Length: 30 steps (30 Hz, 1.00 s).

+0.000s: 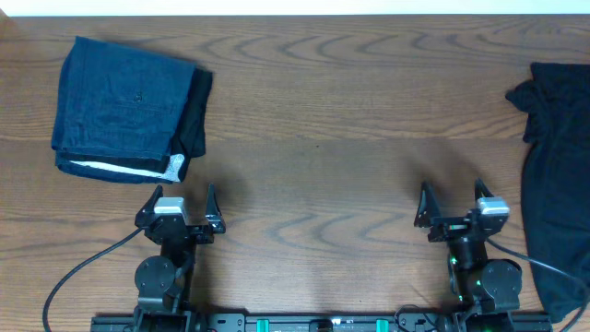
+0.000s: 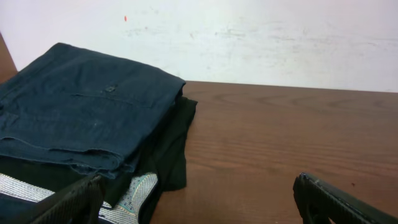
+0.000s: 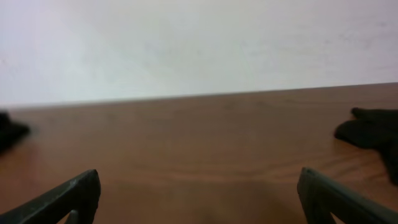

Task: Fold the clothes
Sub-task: 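Reach the right gripper to the crumpled black T-shirt at right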

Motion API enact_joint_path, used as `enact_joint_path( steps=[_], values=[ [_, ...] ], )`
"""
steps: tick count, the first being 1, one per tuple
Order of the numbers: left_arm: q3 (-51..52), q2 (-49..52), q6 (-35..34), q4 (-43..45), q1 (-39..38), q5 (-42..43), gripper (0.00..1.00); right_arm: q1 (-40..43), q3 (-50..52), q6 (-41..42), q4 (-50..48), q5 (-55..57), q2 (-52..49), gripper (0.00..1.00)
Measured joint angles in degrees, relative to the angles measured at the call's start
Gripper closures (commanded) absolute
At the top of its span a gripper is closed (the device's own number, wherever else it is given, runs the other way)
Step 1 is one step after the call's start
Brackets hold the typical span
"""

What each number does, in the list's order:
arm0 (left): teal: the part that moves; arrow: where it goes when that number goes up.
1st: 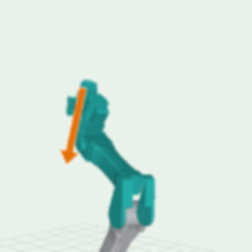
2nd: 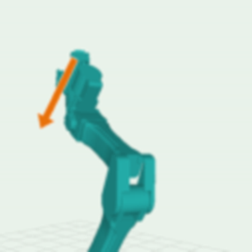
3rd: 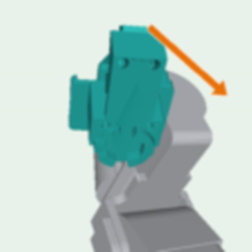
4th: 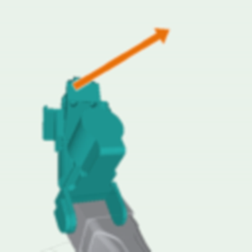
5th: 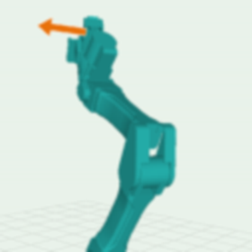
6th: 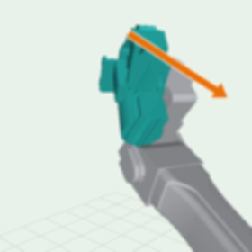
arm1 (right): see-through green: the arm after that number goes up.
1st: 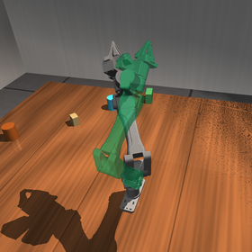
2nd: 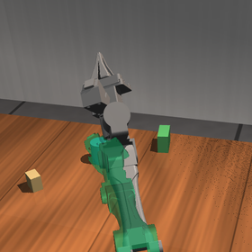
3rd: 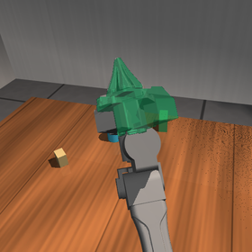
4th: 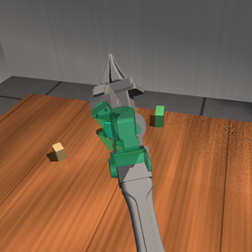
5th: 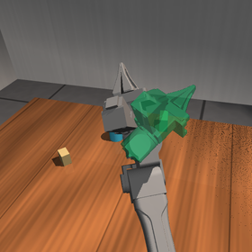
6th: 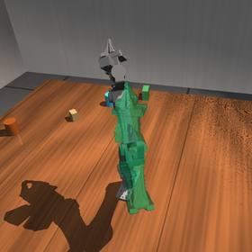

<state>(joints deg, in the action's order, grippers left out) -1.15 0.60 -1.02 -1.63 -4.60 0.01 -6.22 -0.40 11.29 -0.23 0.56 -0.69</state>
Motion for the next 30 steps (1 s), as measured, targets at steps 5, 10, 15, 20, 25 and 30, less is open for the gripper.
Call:
enact_joint_path(
  steps=[5, 10, 15, 20, 25, 30],
  values=[
    [0.0, 0.0, 0.0, 0.0, 0.0, 0.0, 0.02, 0.0, -4.2, 6.6, 2.4, -1.5, -0.3, 0.01],
    [-0.1, 0.0, 0.0, -0.1, 0.0, 0.0, 0.02, 0.0, -19.5, 8.8, 10.7, -1.4, -7.1, 0.01],
    [-0.2, 0.0, 0.0, -0.2, 0.0, 0.0, 0.02, 0.0, -42.3, 8.8, 25.4, 3.9, -23.1, 0.01],
    [-0.2, 0.0, 0.0, -0.3, 0.0, 0.0, 0.02, 0.5, -62.0, 6.0, 38.1, 8.2, -44.6, 0.01],
    [-0.2, 0.0, 0.0, -0.3, 0.0, 0.0, 0.02, 4.6, -77.6, 3.4, 45.9, 9.9, -66.0, 0.01],
    [-0.2, 0.0, 0.0, -0.3, 0.0, 0.0, 0.02, 9.3, -85.1, 2.2, 40.7, 10.5, -82.9, 0.01]
  ],
)
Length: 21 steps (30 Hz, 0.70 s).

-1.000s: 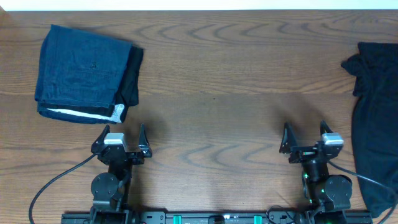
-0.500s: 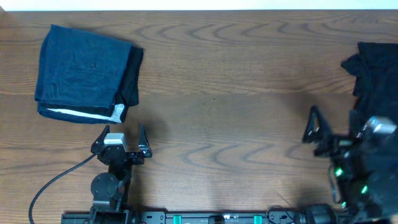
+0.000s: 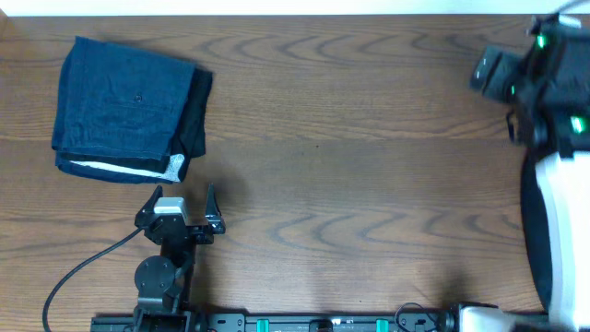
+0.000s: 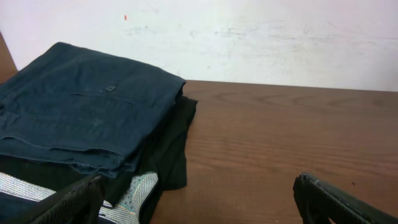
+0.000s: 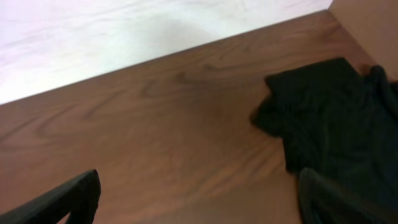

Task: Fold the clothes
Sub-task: 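Reach the right gripper to the crumpled black T-shirt at right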

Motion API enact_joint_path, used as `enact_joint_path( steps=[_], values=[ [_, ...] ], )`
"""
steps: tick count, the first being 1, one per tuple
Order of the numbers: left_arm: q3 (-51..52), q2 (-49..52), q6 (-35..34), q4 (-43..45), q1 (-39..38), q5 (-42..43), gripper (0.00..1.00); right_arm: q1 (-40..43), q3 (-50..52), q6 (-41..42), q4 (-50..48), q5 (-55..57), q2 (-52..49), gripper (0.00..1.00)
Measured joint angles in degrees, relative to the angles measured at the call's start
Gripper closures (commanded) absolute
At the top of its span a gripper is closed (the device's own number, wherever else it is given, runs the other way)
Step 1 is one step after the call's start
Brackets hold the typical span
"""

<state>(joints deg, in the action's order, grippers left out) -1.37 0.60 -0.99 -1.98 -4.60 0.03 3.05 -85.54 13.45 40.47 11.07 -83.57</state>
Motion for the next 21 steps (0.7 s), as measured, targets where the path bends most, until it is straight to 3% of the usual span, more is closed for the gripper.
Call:
enact_joint_path(
  steps=[2, 5, 6, 10, 17, 18, 20, 21],
  values=[
    [0.0, 0.0, 0.0, 0.0, 0.0, 0.0, 0.02, 0.7, -0.3, -0.3, -3.2, 0.2, -4.6, 0.05],
    [0.0, 0.0, 0.0, 0.0, 0.0, 0.0, 0.02, 1.0, -0.3, -0.9, -6.4, 0.5, -10.9, 0.61],
    [0.0, 0.0, 0.0, 0.0, 0.0, 0.0, 0.02, 1.1, -0.3, -0.8, -6.8, 0.7, -12.6, 0.71],
    [0.0, 0.0, 0.0, 0.0, 0.0, 0.0, 0.02, 2.5, -0.3, 2.8, -6.4, 2.2, -19.8, 0.87],
    [0.0, 0.0, 0.0, 0.0, 0.0, 0.0, 0.02, 7.5, -0.3, 7.8, -7.6, 3.9, -29.6, 0.91],
    [0.0, 0.0, 0.0, 0.0, 0.0, 0.0, 0.02, 8.0, -0.3, 8.1, -8.0, 4.0, -30.7, 0.88],
    [0.0, 0.0, 0.0, 0.0, 0.0, 0.0, 0.02, 8.8, -0.3, 9.0, -9.0, 4.1, -32.7, 0.66],
    [0.0, 0.0, 0.0, 0.0, 0.0, 0.0, 0.02, 8.9, -0.3, 9.0, -9.8, 4.2, -33.5, 0.59]
  ],
)
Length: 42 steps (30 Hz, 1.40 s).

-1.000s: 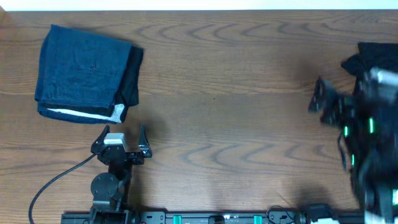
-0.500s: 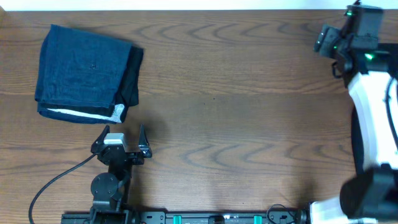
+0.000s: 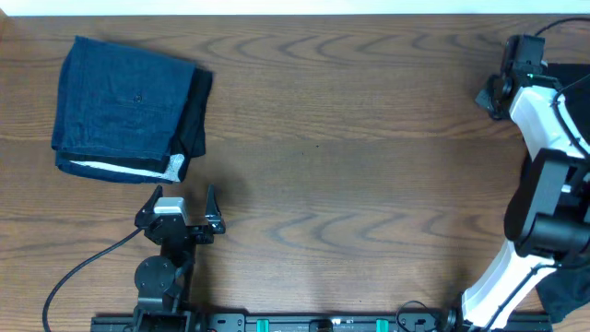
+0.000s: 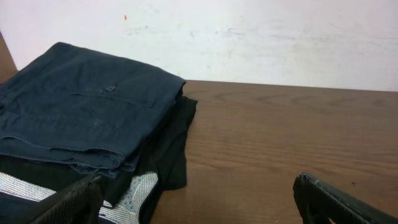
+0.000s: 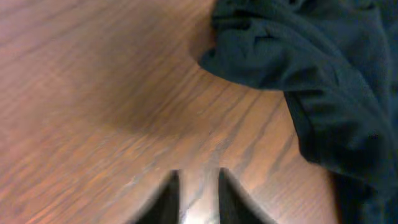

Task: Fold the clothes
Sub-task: 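Reach the right gripper to the crumpled black T-shirt at right, then grasp the black T-shirt with the right gripper and drag it leftward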

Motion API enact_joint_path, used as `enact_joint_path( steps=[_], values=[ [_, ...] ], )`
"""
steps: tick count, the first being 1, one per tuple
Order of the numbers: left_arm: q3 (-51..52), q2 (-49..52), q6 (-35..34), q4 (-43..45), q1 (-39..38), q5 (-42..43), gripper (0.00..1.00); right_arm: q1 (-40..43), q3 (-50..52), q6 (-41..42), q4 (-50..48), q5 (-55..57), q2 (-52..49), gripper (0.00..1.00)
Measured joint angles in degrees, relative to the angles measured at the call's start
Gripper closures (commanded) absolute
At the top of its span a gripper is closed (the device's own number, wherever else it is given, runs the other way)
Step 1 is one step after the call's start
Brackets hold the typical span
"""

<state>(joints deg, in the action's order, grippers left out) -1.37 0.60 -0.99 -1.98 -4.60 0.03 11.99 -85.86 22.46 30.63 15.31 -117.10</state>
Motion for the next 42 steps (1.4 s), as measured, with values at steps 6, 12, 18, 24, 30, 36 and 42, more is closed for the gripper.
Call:
enact_joint_path(
  steps=[6, 12, 18, 24, 30, 36, 42],
  values=[
    [0.0, 0.0, 0.0, 0.0, 0.0, 0.0, 0.02, 0.3, 0.0, 0.6, -4.6, 0.0, -3.0, 0.51],
    [0.0, 0.0, 0.0, 0.0, 0.0, 0.0, 0.02, 1.2, -0.1, 1.8, -8.0, 1.8, -6.4, 0.52],
    [0.0, 0.0, 0.0, 0.0, 0.0, 0.0, 0.02, 1.6, -0.1, 6.7, -8.8, 2.9, -8.2, 0.53],
    [0.0, 0.0, 0.0, 0.0, 0.0, 0.0, 0.02, 3.7, -0.1, 8.7, -11.9, 3.5, -8.8, 0.51],
    [0.0, 0.0, 0.0, 0.0, 0.0, 0.0, 0.02, 5.0, -0.1, 9.1, -12.2, 3.8, -8.9, 0.53],
    [0.0, 0.0, 0.0, 0.0, 0.0, 0.0, 0.02, 5.0, -0.2, 9.6, -14.7, 3.8, -8.9, 0.65],
    [0.0, 0.0, 0.0, 0.0, 0.0, 0.0, 0.02, 5.0, -0.2, 10.0, -16.7, 4.0, -8.9, 0.47]
  ],
)
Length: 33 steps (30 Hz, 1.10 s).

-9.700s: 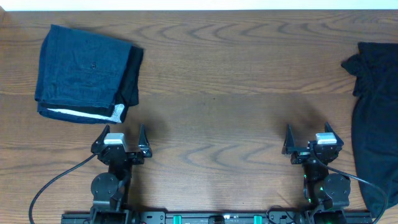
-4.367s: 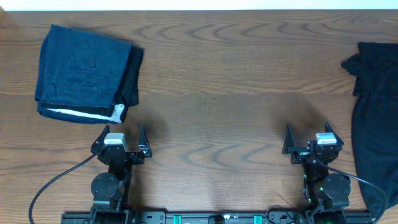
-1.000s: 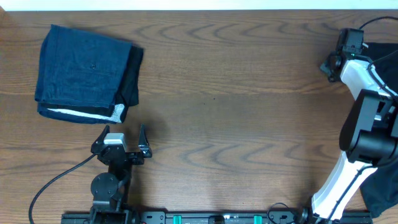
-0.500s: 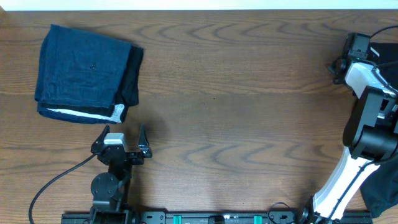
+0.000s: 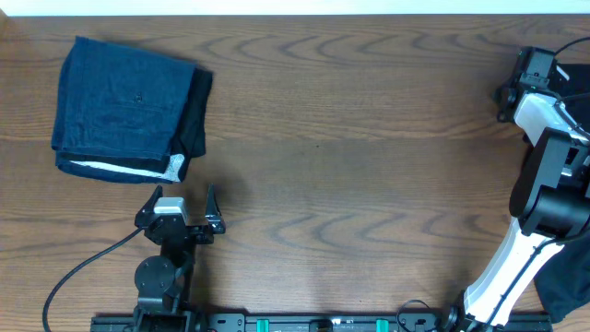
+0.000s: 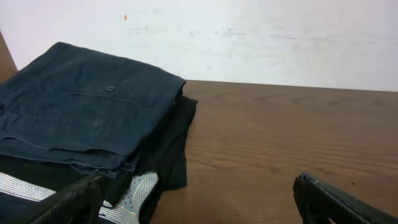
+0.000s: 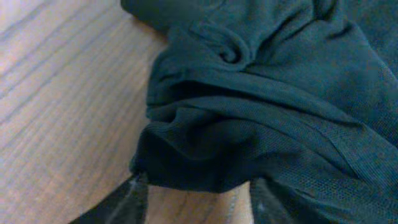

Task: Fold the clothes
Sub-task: 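Grasp the black T-shirt with the right gripper and drag it leftward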

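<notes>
A crumpled black garment (image 7: 280,93) lies at the table's far right edge, and the right arm covers most of it from above (image 5: 564,293). My right gripper (image 7: 193,186) is down at its left hem with the fingers apart. The cloth edge sits just past the tips and wood shows between them. From overhead this gripper (image 5: 507,95) is at the far right. A folded stack topped by a blue garment (image 5: 120,97) sits at the back left. My left gripper (image 5: 182,210) rests open near the front edge, holding nothing (image 6: 199,190).
Under the blue garment (image 6: 87,112) lie a black piece (image 6: 171,149) and a striped grey one (image 6: 140,190). The wooden table (image 5: 350,166) runs between the stack and the right pile. A white wall stands behind the far edge. A cable trails from the left arm's base.
My right gripper has moved right, from bare wood beside the black garment onto its hem. Its fingers stand wider apart. The left arm and the folded stack are unchanged.
Both grippers rested open near the front edge, with the black garment lying loose at the right. The right arm then appeared stretched toward the back right corner, then low over the wood beside the garment. Now it is at the hem. The left arm stayed still.
</notes>
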Motion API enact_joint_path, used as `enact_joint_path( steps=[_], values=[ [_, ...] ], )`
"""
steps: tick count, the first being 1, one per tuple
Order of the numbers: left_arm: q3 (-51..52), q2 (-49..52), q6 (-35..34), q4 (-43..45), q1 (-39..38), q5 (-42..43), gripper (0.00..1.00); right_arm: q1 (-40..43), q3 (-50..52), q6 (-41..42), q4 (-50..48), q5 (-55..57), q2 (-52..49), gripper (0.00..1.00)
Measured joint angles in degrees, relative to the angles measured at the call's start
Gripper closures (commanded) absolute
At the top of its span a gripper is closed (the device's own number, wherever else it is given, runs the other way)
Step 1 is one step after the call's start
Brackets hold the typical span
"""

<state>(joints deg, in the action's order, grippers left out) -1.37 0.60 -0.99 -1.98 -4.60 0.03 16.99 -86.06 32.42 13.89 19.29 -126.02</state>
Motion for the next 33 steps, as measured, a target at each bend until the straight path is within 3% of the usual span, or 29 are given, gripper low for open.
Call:
enact_joint_path(
  steps=[14, 15, 18, 19, 22, 24, 33],
  values=[
    [0.0, 0.0, 0.0, 0.0, 0.0, 0.0, 0.02, 0.0, -0.1, -0.2, -4.6, 0.2, -2.3, 0.38],
    [0.0, 0.0, 0.0, 0.0, 0.0, 0.0, 0.02, 0.0, -0.1, -0.5, -5.7, 0.3, -3.0, 0.44],
    [0.0, 0.0, 0.0, 0.0, 0.0, 0.0, 0.02, 0.0, -0.1, -2.8, -8.7, 0.8, -4.8, 0.78],
    [0.0, 0.0, 0.0, 0.0, 0.0, 0.0, 0.02, 0.0, -0.1, -3.5, -9.4, 0.5, -4.9, 0.83],
    [0.0, 0.0, 0.0, 0.0, 0.0, 0.0, 0.02, 0.0, -0.1, -5.3, -10.1, 0.3, -4.9, 0.89],
    [0.0, 0.0, 0.0, 0.0, 0.0, 0.0, 0.02, 0.0, -0.1, -6.5, -9.7, 0.2, -4.9, 0.99],
    [0.0, 0.0, 0.0, 0.0, 0.0, 0.0, 0.02, -0.1, -1.4, -7.5, -5.6, -9.3, -4.5, 0.99]
  ],
)
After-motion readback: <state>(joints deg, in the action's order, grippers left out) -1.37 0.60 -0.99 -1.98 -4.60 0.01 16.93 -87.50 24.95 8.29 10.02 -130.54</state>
